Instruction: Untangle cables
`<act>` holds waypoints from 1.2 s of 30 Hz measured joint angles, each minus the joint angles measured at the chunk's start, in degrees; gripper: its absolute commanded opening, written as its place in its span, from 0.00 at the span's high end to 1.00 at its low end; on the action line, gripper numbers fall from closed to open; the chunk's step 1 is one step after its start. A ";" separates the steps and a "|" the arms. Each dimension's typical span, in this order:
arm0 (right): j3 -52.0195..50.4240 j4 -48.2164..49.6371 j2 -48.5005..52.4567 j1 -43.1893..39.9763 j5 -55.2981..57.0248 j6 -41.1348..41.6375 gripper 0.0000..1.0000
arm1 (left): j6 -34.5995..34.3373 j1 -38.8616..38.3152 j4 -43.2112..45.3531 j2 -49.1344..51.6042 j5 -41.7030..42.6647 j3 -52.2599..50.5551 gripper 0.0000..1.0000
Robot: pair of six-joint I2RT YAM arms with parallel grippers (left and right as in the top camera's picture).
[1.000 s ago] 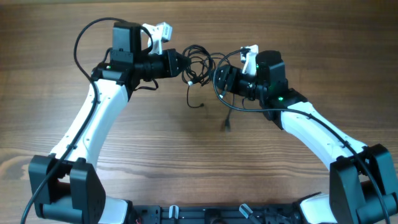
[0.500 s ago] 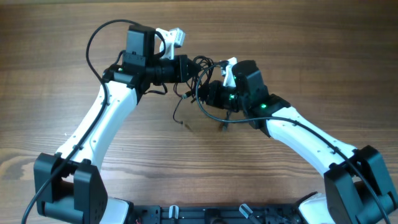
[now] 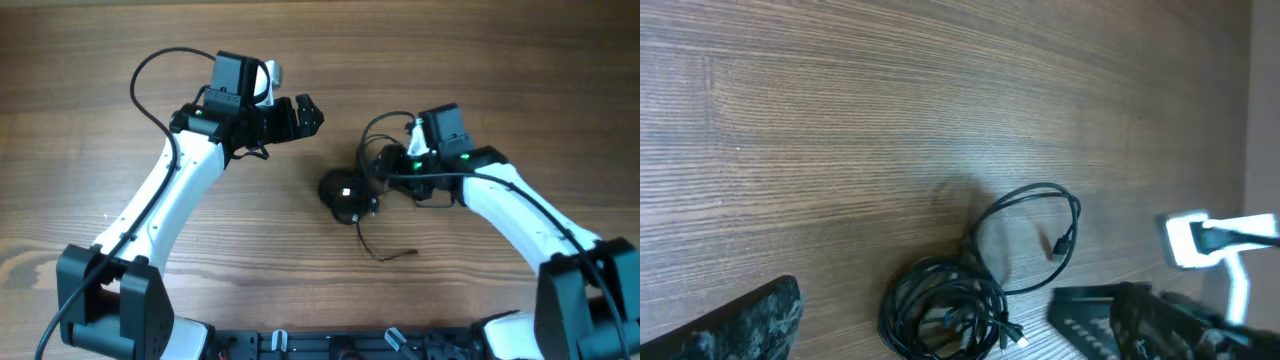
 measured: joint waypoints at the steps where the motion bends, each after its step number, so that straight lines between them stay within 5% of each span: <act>1: 0.00 0.52 -1.31 -1.40 -0.94 -0.57 0.07 | 0.17 0.00 0.00 0.00 -0.02 0.00 0.00; 4: 0.00 2.40 -5.27 -3.41 -2.38 -3.37 0.00 | 0.37 0.00 -0.02 0.02 -0.17 0.00 0.10; 6: 0.00 2.89 -8.61 -3.32 -1.20 -4.44 0.00 | -0.24 -0.37 -0.46 0.52 -0.17 0.00 0.31; 10: 0.00 3.10 -12.61 -3.34 4.85 -1.29 0.00 | -2.54 -3.21 -0.85 3.23 -0.17 0.04 0.41; 13: 0.00 3.10 -12.85 -3.34 7.15 0.02 0.00 | -8.39 -7.63 0.74 6.43 -0.17 0.04 0.31; 16: 0.00 2.64 -12.85 -3.34 8.59 0.61 0.00 | -18.12 -11.82 2.29 9.70 -0.17 0.04 0.31; 22: 0.00 2.40 -12.85 -3.34 9.86 1.07 0.00 | -25.31 -17.88 7.85 13.18 -0.31 0.04 0.66; 28: 0.00 2.12 -12.85 -3.34 12.24 1.25 0.00 | -24.44 -19.12 3.28 13.27 -2.82 0.13 0.67; 36: 0.00 2.12 -12.85 -3.34 18.45 1.22 0.00 | -24.15 -19.12 3.56 16.72 -6.36 0.15 0.45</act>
